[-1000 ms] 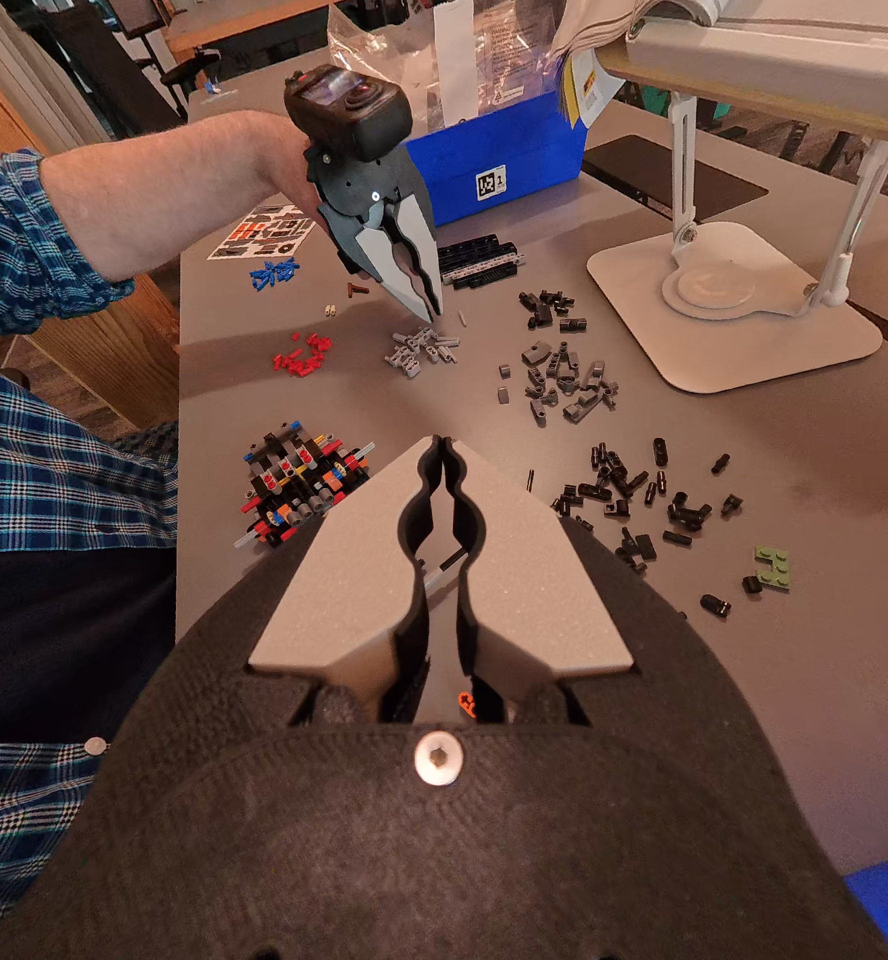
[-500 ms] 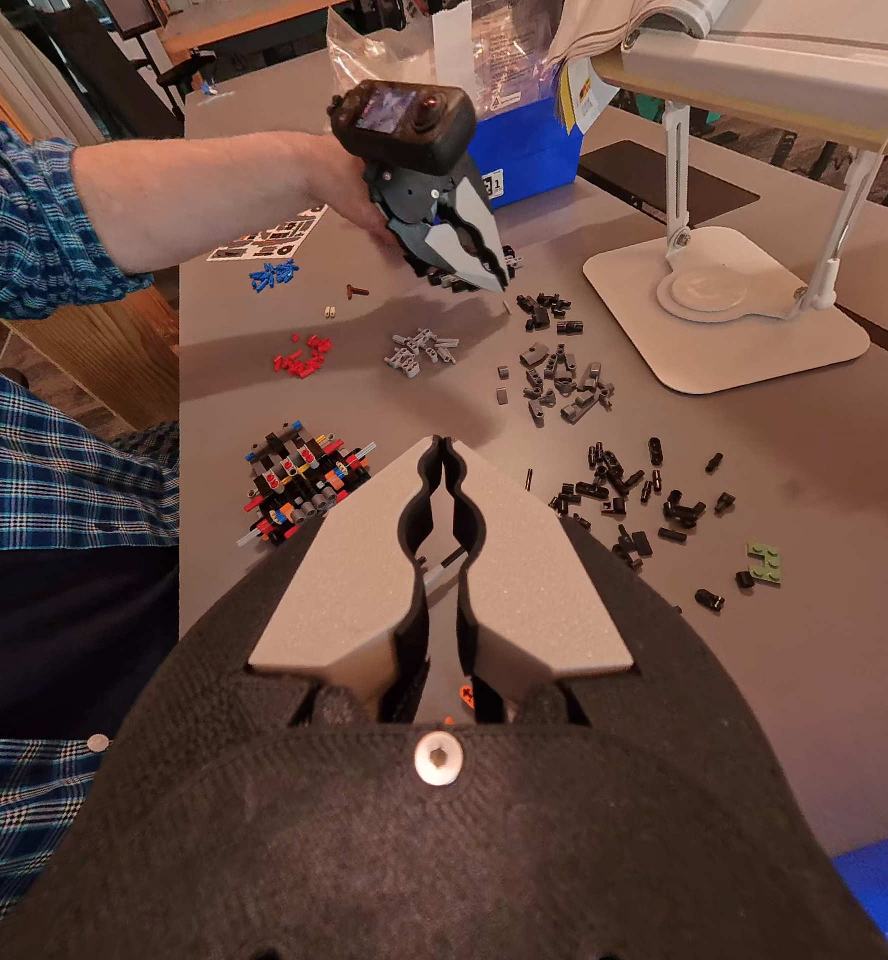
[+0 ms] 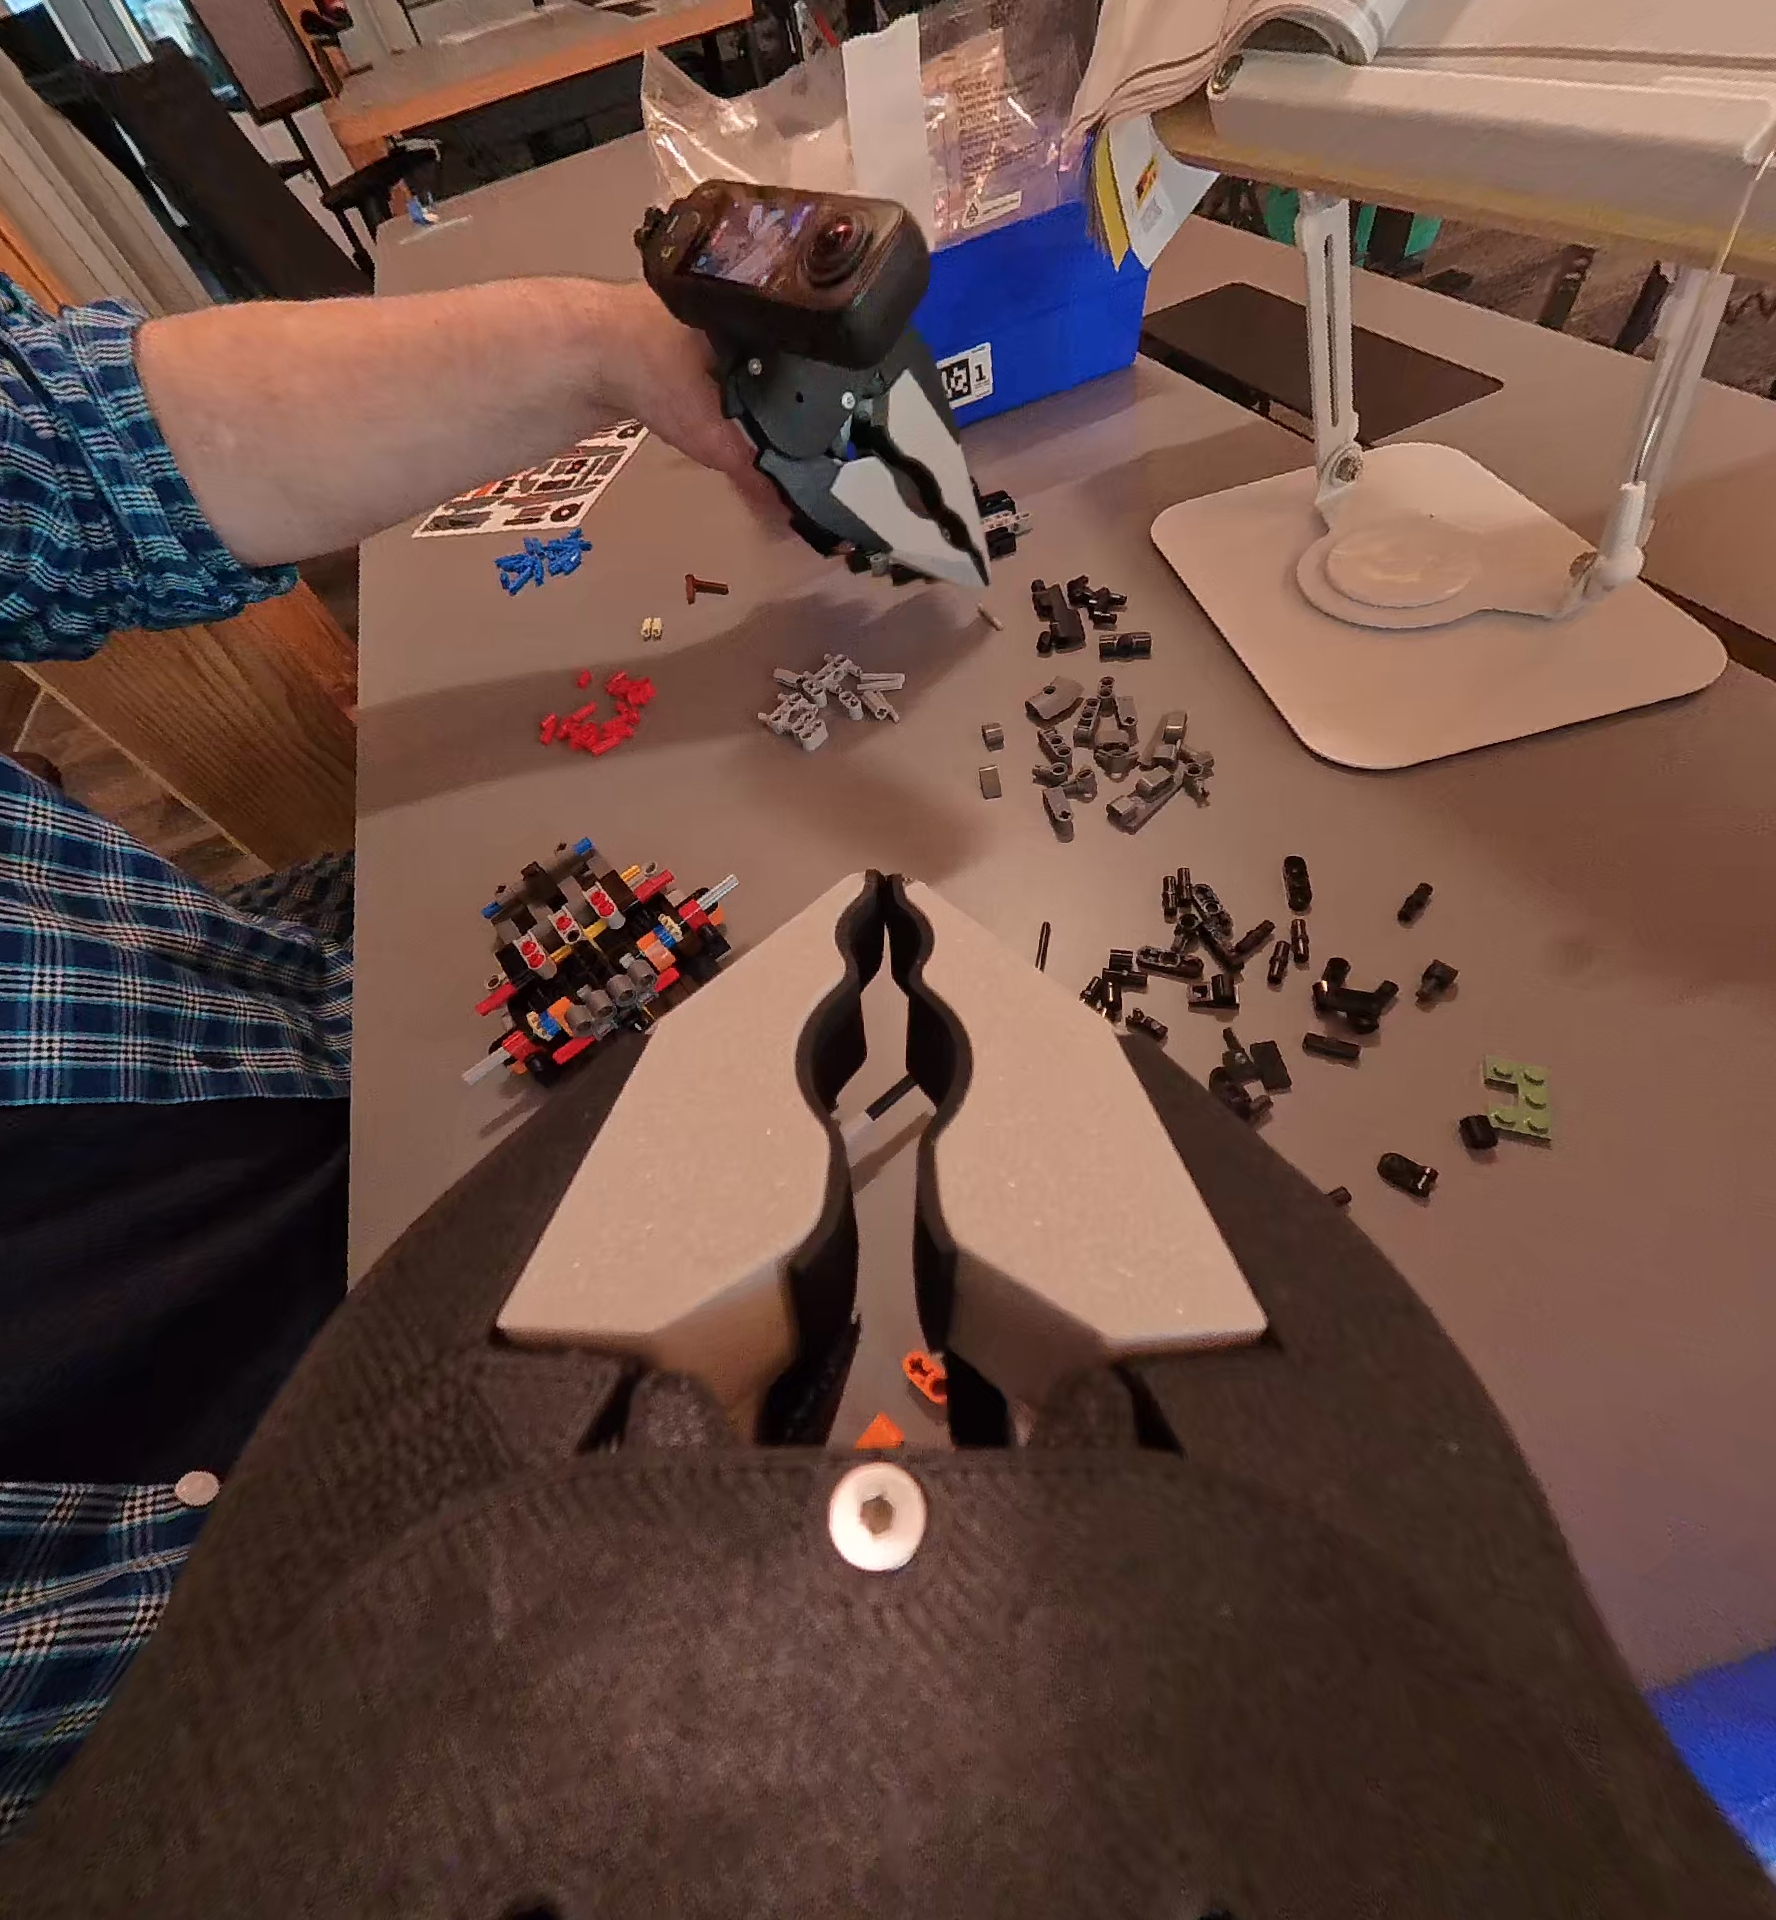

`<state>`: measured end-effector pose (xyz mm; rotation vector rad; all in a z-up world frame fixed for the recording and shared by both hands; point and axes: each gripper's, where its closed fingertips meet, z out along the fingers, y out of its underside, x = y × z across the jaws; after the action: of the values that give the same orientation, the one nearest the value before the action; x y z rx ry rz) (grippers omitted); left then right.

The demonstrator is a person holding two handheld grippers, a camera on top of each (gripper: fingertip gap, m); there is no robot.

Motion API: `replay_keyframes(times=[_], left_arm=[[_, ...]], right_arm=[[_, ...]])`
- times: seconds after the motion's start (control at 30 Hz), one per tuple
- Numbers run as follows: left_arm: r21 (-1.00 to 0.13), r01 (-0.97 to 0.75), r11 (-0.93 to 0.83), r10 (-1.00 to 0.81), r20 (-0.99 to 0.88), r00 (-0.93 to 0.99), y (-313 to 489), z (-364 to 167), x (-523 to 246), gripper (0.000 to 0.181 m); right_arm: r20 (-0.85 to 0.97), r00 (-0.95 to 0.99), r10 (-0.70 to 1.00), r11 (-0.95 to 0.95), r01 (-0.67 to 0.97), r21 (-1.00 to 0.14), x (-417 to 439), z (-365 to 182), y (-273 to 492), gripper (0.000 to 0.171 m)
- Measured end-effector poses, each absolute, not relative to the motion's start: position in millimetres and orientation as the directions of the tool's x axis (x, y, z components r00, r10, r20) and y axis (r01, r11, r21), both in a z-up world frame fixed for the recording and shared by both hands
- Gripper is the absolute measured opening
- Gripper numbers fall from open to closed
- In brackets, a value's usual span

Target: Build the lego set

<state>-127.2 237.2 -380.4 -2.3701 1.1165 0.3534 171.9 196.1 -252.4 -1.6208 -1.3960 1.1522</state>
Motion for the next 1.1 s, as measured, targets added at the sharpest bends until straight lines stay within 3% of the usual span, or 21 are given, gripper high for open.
replay_keyframes(times=[0.47, 0.63, 0.9, 1.1], left_arm=[[-0.309, -0.778, -0.547, -0.724, -0.291, 0.625, 197.7, -393.4, -98.9, 0.000], [-0.378, -0.736, -0.562, -0.678, -0.300, 0.671, 193.0, -375.2, -104.1, 0.000], [-0.345, -0.770, -0.537, -0.644, -0.421, 0.638, 166.7, -351.5, -114.9, 0.000], [-0.434, -0.717, -0.546, -0.550, -0.460, 0.697, 135.7, -329.3, -120.5, 0.000]], right_arm=[[-0.171, 0.028, 0.985, -0.169, 0.368, -0.914, 172.9, -249.0, 193.3, 0.000], [-0.160, 0.032, 0.987, -0.161, 0.367, -0.916, 175.4, -245.5, 191.8, 0.000], [-0.131, 0.090, 0.987, -0.156, 0.373, -0.915, 195.6, -237.0, 190.8, 0.000], [-0.130, 0.161, 0.978, -0.185, 0.396, -0.899, 211.8, -242.5, 188.4, 0.002]])
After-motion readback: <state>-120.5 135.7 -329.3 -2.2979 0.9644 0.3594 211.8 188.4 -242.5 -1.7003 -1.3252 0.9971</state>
